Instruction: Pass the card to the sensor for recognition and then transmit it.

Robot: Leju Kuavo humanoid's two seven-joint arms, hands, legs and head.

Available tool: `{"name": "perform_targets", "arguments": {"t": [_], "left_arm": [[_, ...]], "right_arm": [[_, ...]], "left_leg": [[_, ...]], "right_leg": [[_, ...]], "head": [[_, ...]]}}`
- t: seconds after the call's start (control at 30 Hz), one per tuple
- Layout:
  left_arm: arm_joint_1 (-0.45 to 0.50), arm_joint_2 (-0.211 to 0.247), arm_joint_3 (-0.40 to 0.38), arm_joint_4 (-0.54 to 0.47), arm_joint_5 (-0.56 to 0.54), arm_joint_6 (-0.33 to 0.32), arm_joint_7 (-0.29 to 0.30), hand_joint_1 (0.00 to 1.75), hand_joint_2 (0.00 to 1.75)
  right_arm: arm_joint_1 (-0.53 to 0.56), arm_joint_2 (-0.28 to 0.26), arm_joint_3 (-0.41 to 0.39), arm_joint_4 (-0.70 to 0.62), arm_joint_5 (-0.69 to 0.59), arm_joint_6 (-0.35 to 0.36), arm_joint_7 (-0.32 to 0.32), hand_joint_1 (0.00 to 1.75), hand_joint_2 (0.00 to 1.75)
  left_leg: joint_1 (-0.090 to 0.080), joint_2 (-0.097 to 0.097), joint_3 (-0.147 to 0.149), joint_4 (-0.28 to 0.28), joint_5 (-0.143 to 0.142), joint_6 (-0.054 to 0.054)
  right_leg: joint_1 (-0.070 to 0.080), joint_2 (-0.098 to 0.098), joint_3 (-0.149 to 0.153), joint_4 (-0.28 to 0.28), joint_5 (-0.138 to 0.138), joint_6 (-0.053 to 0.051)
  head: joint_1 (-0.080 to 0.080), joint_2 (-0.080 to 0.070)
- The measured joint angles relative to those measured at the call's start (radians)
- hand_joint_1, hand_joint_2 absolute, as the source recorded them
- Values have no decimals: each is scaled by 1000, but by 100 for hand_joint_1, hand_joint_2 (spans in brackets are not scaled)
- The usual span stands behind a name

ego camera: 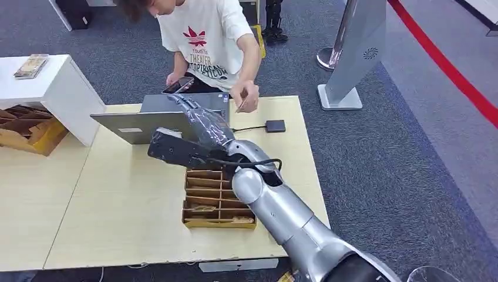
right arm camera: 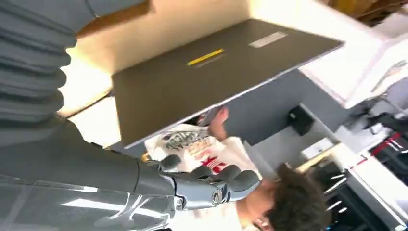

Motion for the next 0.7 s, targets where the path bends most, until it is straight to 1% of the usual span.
{"name": "perform_targets", "arguments": {"t": [0.03,0.13,0.17,0.27,0.33,0.37,0.53,0.7], "left_arm": [[1,0,0,0,1,0,-2,0,0],[3,0,0,0,15,3,-9,0,0],[4,0,1,0,20,4,-11,0,0],[8,1,4,0,45,7,-25,0,0],[10,1,7,0,62,7,-30,0,0],[11,1,10,1,69,8,-31,0,0],[16,1,23,2,101,9,-42,0,0],[22,1,32,3,127,10,-49,0,0]], "right_arm": [[8,0,-1,-18,-14,5,0,0,0],[50,0,-3,-82,-125,39,-18,0,0],[66,0,-2,-103,-157,45,-19,0,175],[135,-9,8,-206,-295,65,-31,0,175],[192,-28,26,-290,-354,59,-35,0,175],[218,-39,34,-324,-365,51,-36,0,175],[319,-105,65,-473,-357,7,-35,0,175],[387,-163,71,-565,-310,-19,-31,0,175]], "left_leg": [[0,0,0,0,0,0],[0,0,0,0,0,0],[0,0,0,0,0,0],[0,0,0,0,0,0],[0,0,0,0,0,0],[0,0,0,0,0,0],[0,0,-1,0,0,0],[0,0,-1,0,0,0]], "right_leg": [[0,0,0,0,0,0],[0,0,0,0,0,0],[0,0,0,0,0,0],[0,0,0,0,0,0],[0,0,0,-1,0,0],[0,0,-1,-1,0,0],[0,0,-1,-1,0,0],[0,0,-1,-1,0,0]], "head": [[1,0],[0,0],[0,0],[0,0],[0,0],[0,0],[0,0],[0,0]]}}
